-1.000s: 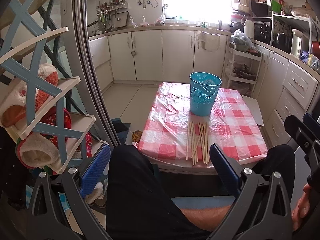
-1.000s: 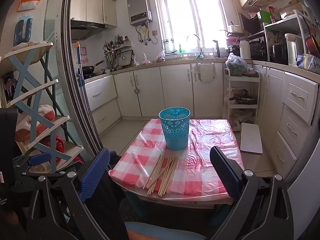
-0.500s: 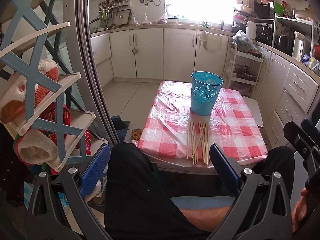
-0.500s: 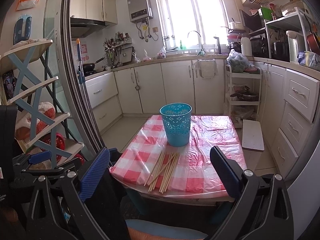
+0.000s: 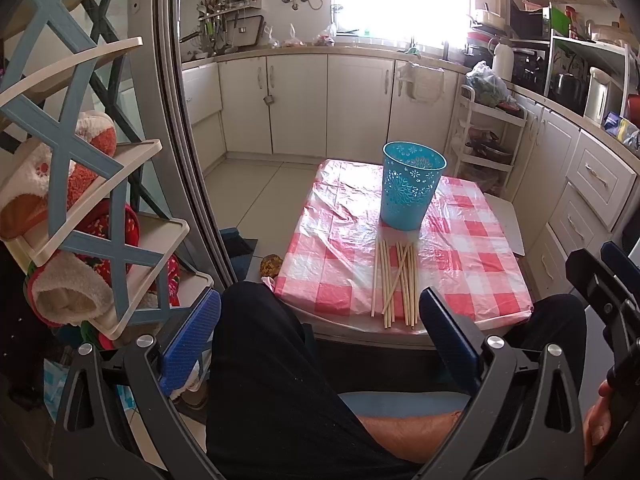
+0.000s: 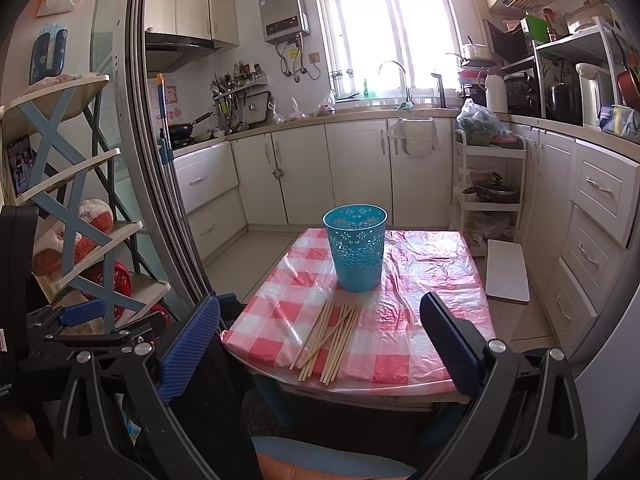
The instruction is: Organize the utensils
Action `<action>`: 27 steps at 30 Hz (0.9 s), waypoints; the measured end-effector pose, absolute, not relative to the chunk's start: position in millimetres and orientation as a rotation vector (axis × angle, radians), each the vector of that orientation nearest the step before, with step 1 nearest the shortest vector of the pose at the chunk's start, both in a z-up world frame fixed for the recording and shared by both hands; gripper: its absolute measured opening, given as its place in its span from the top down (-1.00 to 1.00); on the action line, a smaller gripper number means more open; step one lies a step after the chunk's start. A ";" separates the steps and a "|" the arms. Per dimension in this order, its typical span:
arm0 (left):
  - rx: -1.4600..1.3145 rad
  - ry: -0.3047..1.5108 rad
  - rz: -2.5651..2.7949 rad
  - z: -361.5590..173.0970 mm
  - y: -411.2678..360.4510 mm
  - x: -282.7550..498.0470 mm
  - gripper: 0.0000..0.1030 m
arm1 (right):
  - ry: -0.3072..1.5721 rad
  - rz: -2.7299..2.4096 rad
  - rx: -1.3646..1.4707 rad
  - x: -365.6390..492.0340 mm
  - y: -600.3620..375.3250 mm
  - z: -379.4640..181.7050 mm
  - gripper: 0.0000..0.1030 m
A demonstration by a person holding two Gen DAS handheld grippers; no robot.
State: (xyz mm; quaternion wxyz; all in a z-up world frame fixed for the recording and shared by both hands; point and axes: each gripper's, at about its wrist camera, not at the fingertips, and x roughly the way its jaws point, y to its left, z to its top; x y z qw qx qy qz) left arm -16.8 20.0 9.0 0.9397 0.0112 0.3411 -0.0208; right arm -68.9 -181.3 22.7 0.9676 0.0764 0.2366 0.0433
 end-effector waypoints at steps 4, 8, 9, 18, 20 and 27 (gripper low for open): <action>0.023 0.697 -0.043 9.1 20.3 -16.5 -0.85 | 0.478 0.087 0.154 -68.9 -181.3 22.7 -0.86; 0.023 0.697 -0.043 9.0 20.4 -16.5 -0.85 | 0.478 0.087 0.154 -68.9 -181.1 22.7 -0.86; 0.022 0.697 -0.044 8.8 19.9 -16.9 -0.85 | 0.478 0.087 0.155 -68.9 -181.1 22.8 -0.86; 0.022 0.696 -0.043 8.8 20.2 -16.8 -0.85 | 0.473 0.089 0.152 -69.5 -179.0 22.9 -0.86; 0.022 0.696 -0.042 8.8 20.2 -16.8 -0.85 | 0.473 0.089 0.153 -69.5 -179.0 23.0 -0.86; 0.022 0.693 -0.042 9.5 19.1 -17.8 -0.85 | 0.473 0.091 0.151 -69.6 -177.9 23.7 -0.86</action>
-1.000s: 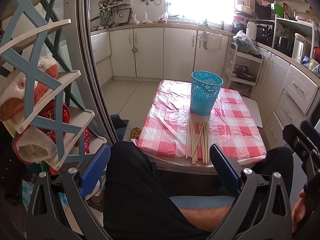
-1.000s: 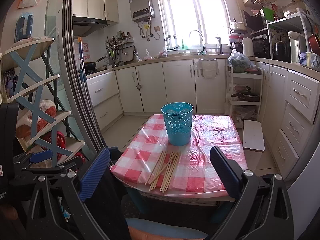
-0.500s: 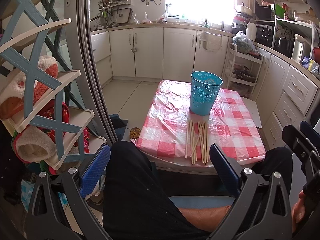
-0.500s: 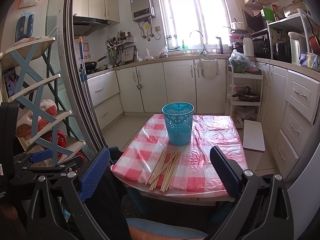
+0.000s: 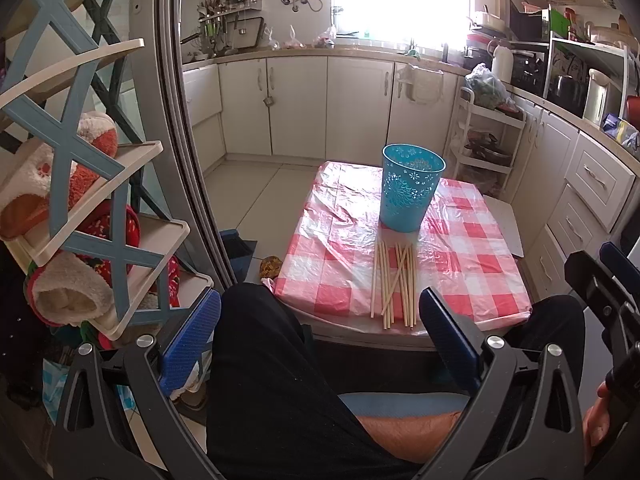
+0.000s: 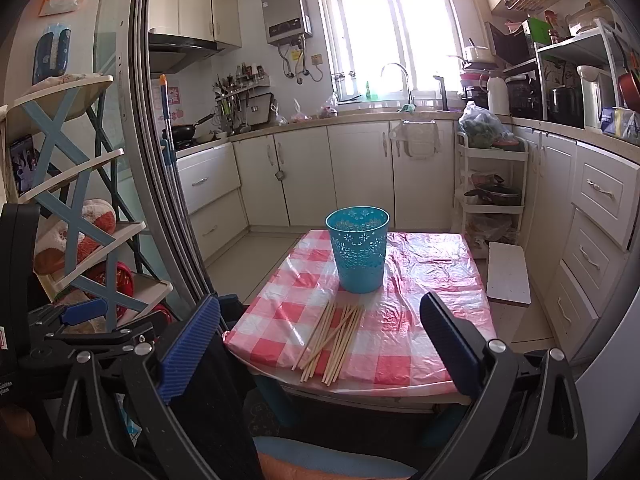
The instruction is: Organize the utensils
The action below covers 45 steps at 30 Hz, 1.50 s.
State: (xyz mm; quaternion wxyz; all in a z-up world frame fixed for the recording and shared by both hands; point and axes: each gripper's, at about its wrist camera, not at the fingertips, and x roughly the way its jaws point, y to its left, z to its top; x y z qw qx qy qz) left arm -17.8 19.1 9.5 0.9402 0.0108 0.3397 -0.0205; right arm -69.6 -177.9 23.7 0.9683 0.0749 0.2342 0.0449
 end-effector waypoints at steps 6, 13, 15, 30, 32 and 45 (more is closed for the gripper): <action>0.024 0.692 -0.048 10.0 18.4 -16.5 -0.85 | 0.474 0.092 0.152 -68.8 -177.2 23.3 -0.86; 0.039 0.714 -0.086 2.7 12.8 3.9 -0.85 | 0.534 0.101 0.140 -49.1 -175.2 15.4 -0.86; 0.043 0.724 -0.092 -0.8 12.1 12.2 -0.85 | 0.554 0.096 0.137 -40.7 -176.3 11.5 -0.86; 0.075 0.896 -0.101 -80.7 7.7 125.5 -0.85 | 0.913 0.102 0.179 88.6 -215.3 -116.3 0.03; 0.082 0.913 -0.108 -92.6 5.3 138.7 -0.85 | 0.939 0.112 0.206 104.1 -215.1 -130.9 0.22; 0.097 1.020 -0.159 -157.2 -27.8 212.4 -0.82 | 1.018 0.099 0.199 184.3 -206.6 -188.9 0.67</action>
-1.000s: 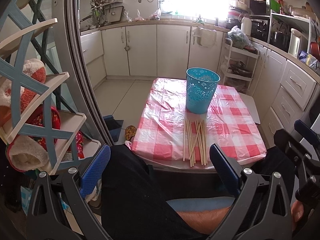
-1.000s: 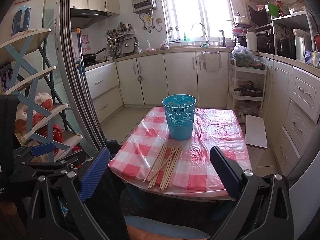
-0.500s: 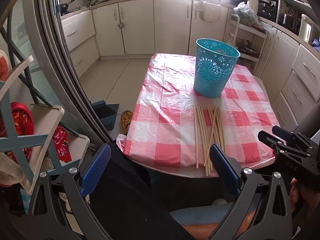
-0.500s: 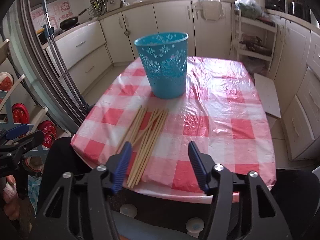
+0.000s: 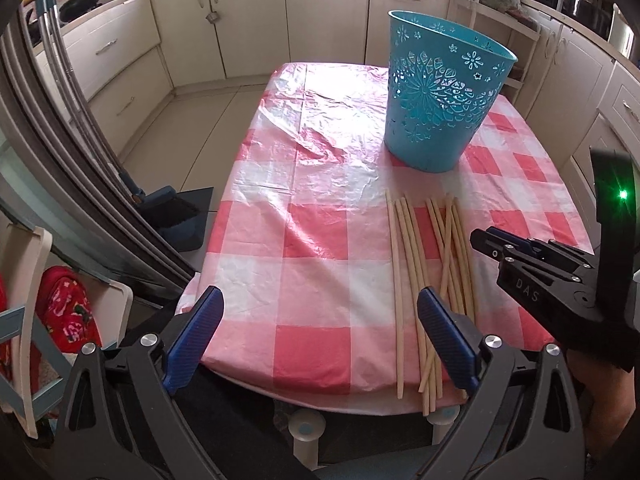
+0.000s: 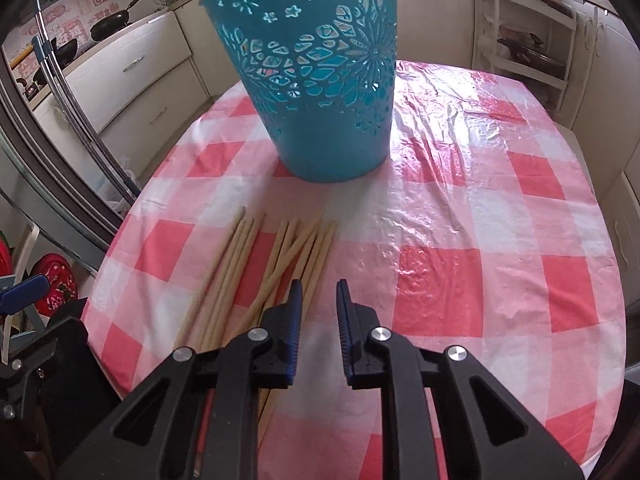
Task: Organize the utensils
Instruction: 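Grasp one wooden chopstick with the left tool while the right tool closes on another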
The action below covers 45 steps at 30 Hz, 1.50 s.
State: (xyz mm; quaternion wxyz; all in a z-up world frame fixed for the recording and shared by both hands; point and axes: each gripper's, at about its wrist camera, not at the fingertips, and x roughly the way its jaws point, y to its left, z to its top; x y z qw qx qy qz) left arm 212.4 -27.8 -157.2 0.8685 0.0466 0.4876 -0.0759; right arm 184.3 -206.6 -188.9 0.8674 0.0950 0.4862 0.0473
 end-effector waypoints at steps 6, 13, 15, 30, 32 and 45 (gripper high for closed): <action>0.113 1.054 -0.170 -177.0 -43.5 235.9 -0.82 | 1.021 0.106 0.147 192.6 -209.4 -197.8 0.78; 0.108 1.083 -0.174 -195.8 -59.0 265.6 -0.78 | 1.017 0.140 0.189 199.0 -217.7 -193.6 0.80; 0.124 1.089 -0.167 -201.9 -63.3 272.2 -0.77 | 1.026 0.153 0.183 199.7 -213.8 -195.8 0.80; 0.164 1.101 -0.168 -223.3 -64.2 288.4 -0.65 | 1.027 0.191 0.155 209.5 -205.3 -197.4 0.80; 0.163 1.098 -0.177 -222.1 -65.6 289.5 -0.59 | 1.031 0.193 0.128 210.5 -202.6 -196.8 0.80; 0.177 1.086 -0.254 -218.3 -79.2 300.3 -0.03 | 1.098 0.256 -0.002 213.1 -203.8 -196.7 0.80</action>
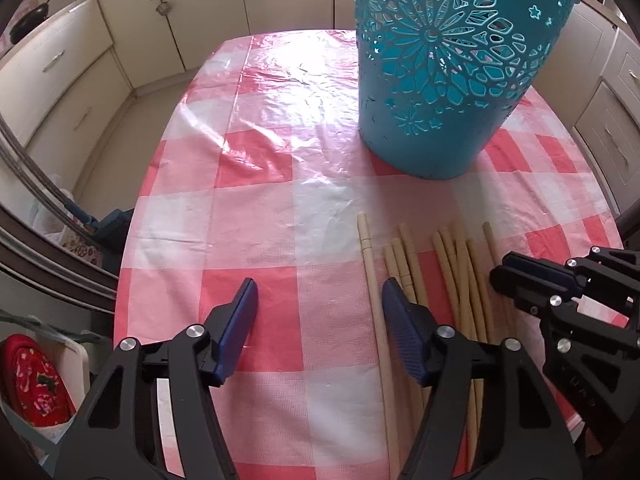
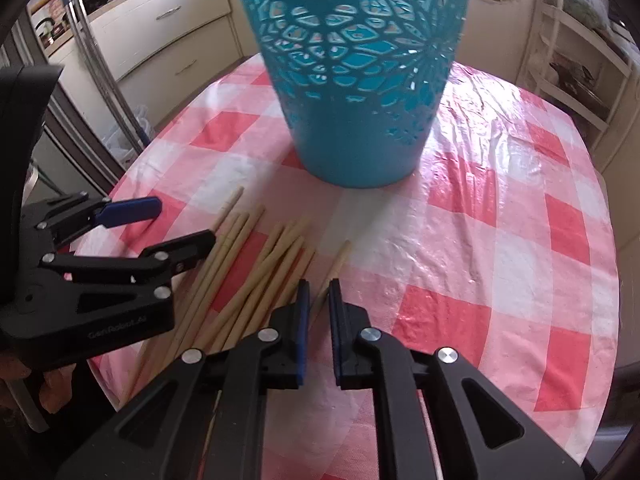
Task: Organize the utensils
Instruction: 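Grasp one wooden chopstick with the left tool while the right tool closes on another, then lift the chopstick with the left tool and drop it into the blue basket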
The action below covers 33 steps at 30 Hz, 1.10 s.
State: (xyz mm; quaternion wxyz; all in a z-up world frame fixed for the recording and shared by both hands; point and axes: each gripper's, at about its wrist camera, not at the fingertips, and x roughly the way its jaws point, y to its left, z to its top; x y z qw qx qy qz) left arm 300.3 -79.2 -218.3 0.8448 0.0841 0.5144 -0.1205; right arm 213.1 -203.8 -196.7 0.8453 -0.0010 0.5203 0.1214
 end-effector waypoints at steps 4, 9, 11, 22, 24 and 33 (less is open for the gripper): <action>0.164 1.113 -0.313 -213.4 -79.5 307.3 0.54 | 1.144 0.294 -0.094 212.3 -205.6 -194.2 0.80; 0.164 1.144 -0.323 -212.3 -80.0 316.1 0.54 | 1.151 0.285 -0.030 211.0 -219.2 -196.0 0.80; 0.197 1.138 -0.325 -212.1 -85.0 316.1 0.67 | 1.144 0.295 -0.003 209.2 -219.3 -197.1 0.80; -0.028 1.034 -0.417 -142.0 -47.8 301.2 0.91 | 1.089 0.297 0.157 199.1 -241.7 -199.4 0.89; -0.075 0.943 -0.453 -106.6 -43.2 299.9 0.91 | 1.079 0.298 0.168 195.4 -243.2 -199.2 0.89; -0.210 0.435 -0.472 32.9 -81.7 335.1 0.91 | 1.047 0.325 0.232 187.4 -258.3 -201.1 0.89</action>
